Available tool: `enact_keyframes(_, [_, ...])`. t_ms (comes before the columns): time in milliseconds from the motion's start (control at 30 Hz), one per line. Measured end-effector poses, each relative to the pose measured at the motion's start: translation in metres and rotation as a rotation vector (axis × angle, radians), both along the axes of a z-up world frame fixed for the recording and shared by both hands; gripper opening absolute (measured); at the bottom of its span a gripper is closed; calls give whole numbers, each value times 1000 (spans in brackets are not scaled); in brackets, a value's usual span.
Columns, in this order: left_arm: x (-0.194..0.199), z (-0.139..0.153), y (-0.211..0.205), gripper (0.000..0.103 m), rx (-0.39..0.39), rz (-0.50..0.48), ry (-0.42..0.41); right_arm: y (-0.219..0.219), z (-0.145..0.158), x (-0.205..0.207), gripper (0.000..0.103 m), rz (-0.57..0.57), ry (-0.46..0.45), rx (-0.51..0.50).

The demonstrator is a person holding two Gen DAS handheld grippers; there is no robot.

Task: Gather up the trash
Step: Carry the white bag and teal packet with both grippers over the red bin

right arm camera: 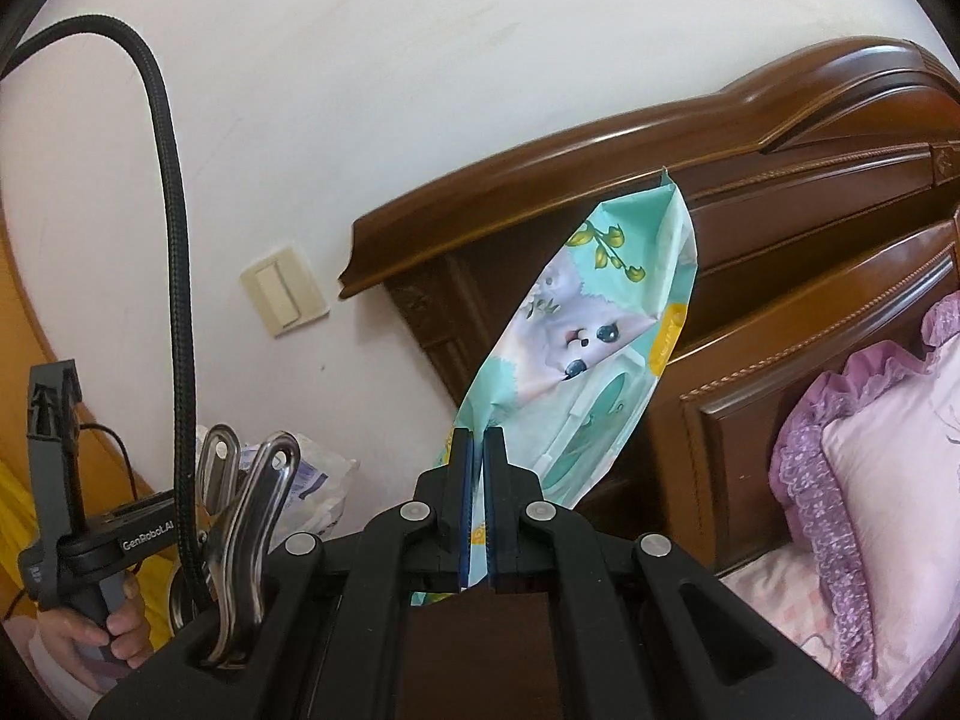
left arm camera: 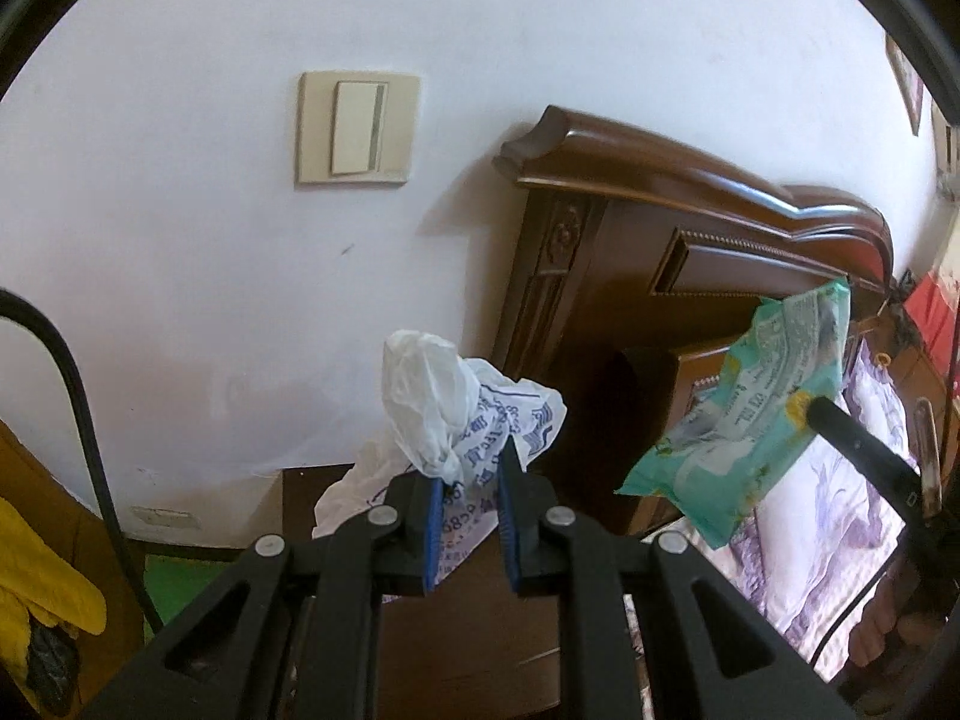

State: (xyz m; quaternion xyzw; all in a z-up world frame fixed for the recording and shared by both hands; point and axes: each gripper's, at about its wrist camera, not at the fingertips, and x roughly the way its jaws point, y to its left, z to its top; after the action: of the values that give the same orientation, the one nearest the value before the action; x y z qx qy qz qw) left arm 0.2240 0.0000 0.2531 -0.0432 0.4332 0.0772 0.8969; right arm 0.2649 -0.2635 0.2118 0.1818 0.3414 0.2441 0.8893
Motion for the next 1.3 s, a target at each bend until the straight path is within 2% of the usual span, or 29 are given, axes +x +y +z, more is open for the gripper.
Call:
enact_keyframes(167, [5, -23, 0, 16, 1, 8, 12, 22, -24, -6, 4, 34, -6, 2])
enact_keyframes(333, [16, -60, 0, 16, 1, 33, 15, 35, -56, -11, 4, 69, -11, 37])
enact_keyframes(467, [20, -89, -2, 16, 2, 38, -13, 47, -83, -21, 4, 114, -61, 37])
enact_keyframes(800, [32, -189, -1, 16, 55, 8, -68, 71, -167, -35, 4, 211, -127, 89])
enact_keyframes(1033, [38, -244, 24, 16, 57, 18, -69, 85, -221, -39, 4, 246, -164, 129])
enact_keyframes(1300, [24, -254, 39, 16, 73, 22, -110, 85, -248, -49, 4, 237, -172, 144])
